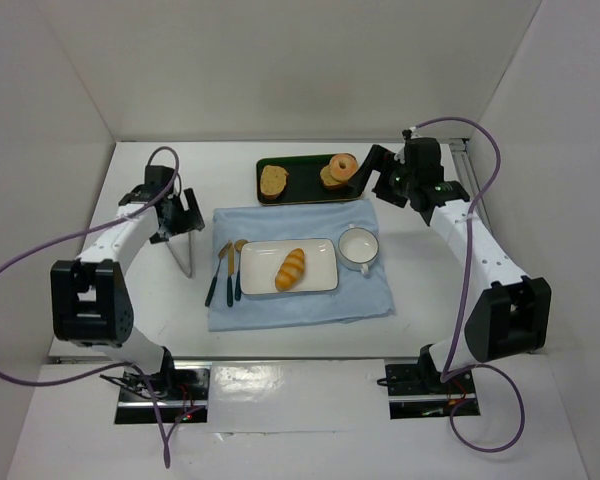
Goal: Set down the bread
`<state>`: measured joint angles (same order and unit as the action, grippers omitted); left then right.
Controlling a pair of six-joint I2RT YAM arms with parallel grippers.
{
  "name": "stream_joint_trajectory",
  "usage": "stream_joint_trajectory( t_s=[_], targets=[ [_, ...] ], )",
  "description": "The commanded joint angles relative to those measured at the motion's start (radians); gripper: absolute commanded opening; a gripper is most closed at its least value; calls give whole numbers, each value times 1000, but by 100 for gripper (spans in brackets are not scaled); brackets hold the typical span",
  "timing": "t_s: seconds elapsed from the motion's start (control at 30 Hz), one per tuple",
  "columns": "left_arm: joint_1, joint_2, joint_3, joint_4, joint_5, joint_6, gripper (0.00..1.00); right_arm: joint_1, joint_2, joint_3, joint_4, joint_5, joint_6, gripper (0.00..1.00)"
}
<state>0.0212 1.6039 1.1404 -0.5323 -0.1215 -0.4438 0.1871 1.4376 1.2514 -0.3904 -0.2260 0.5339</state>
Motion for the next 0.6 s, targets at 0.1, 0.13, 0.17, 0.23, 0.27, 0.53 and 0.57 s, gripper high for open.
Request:
stream_joint_trajectory(
  t_s=[0.1, 0.13, 0.17, 0.23, 0.27, 0.53, 0.57],
  targets=[
    [-38, -169, 42, -31, -63, 20, 100, 12, 12, 51, -11, -4, -6, 100],
    [-47, -203, 62, -31, -63, 20, 100, 12, 12, 51, -11, 5, -6, 100],
    [-47, -220, 73, -31, -72, 20, 100, 21, 23, 62, -11, 5, -6, 100],
    [-69, -261, 87, -31, -58, 11, 100, 22, 23, 62, -21, 19, -6, 100],
    [-84, -281, 99, -31, -46, 1, 100, 31, 23, 62, -21, 28, -6, 100],
    [-230, -452, 30, -66, 32, -131, 99, 107, 32, 106, -114, 145, 40, 100],
    [-239, -470, -8, -66, 42, -142, 99, 107, 23, 106, -123, 145, 49, 100]
  ],
)
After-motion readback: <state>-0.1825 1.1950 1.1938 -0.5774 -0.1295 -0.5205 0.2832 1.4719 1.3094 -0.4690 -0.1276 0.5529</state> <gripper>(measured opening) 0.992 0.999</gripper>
